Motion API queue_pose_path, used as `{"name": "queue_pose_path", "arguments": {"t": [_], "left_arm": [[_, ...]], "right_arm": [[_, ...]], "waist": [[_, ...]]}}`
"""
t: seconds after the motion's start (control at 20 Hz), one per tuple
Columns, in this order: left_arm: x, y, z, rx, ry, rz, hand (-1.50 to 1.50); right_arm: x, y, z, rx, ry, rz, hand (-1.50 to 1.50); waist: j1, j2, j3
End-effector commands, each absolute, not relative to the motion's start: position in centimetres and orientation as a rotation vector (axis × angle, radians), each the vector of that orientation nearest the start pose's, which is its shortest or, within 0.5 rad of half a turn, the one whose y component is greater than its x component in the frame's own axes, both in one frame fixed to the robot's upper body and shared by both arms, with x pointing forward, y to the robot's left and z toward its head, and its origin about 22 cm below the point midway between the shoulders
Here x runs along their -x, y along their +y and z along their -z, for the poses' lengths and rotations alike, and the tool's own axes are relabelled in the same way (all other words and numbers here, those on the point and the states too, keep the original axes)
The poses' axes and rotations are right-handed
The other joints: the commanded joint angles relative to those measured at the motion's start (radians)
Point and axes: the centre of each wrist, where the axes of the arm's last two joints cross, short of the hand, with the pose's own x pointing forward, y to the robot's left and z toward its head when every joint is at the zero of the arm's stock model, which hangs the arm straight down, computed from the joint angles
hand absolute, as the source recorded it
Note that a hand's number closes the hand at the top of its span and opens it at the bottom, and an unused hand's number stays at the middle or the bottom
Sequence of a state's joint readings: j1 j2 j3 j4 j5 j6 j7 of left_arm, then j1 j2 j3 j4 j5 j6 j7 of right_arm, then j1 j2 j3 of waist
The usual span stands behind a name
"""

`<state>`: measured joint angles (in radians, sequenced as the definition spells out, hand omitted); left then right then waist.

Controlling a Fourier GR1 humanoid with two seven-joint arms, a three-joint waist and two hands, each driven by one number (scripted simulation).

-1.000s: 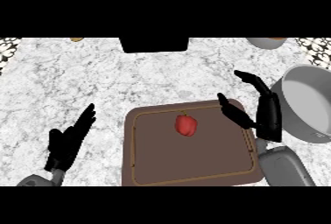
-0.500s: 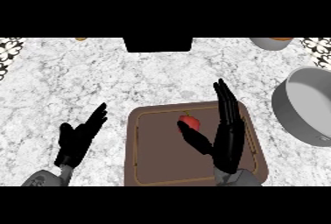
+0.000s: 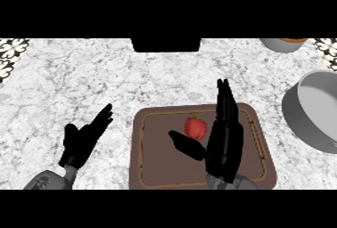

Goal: Pick the bell pepper from the tray and place it in the pot

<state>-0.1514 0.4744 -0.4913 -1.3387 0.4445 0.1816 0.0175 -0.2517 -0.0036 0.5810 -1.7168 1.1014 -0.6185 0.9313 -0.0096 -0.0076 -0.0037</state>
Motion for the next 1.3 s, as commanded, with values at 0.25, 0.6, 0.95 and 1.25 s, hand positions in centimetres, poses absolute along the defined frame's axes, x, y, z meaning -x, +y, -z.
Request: {"name": "queue_pose_path", "arguments": {"t": [0.25,0.6,0.95,1.25], "left_arm": [[-26.6,24.2,1.5,0.071,-1.284,0.282,0.0],[-26.5,25.3,1.8,0.058,-1.27,0.274,0.0],[-26.3,24.1,2.5,0.056,-1.274,0.271,0.0],[-26.6,24.0,1.6,0.062,-1.291,0.283,0.0]], "right_arm": [[-24.9,-5.8,-6.3,0.759,-1.182,-0.316,-1.5],[-23.5,-7.6,-4.7,0.8,-1.186,-0.314,-1.5],[-21.7,-10.2,-5.1,0.817,-1.253,-0.257,-1.5],[-22.4,-10.0,-4.7,0.648,-1.371,-0.205,-1.5]], "waist": [[0.021,0.013,0.003],[0.008,0.007,0.004],[0.007,0.007,0.004],[0.011,0.008,0.004]]}}
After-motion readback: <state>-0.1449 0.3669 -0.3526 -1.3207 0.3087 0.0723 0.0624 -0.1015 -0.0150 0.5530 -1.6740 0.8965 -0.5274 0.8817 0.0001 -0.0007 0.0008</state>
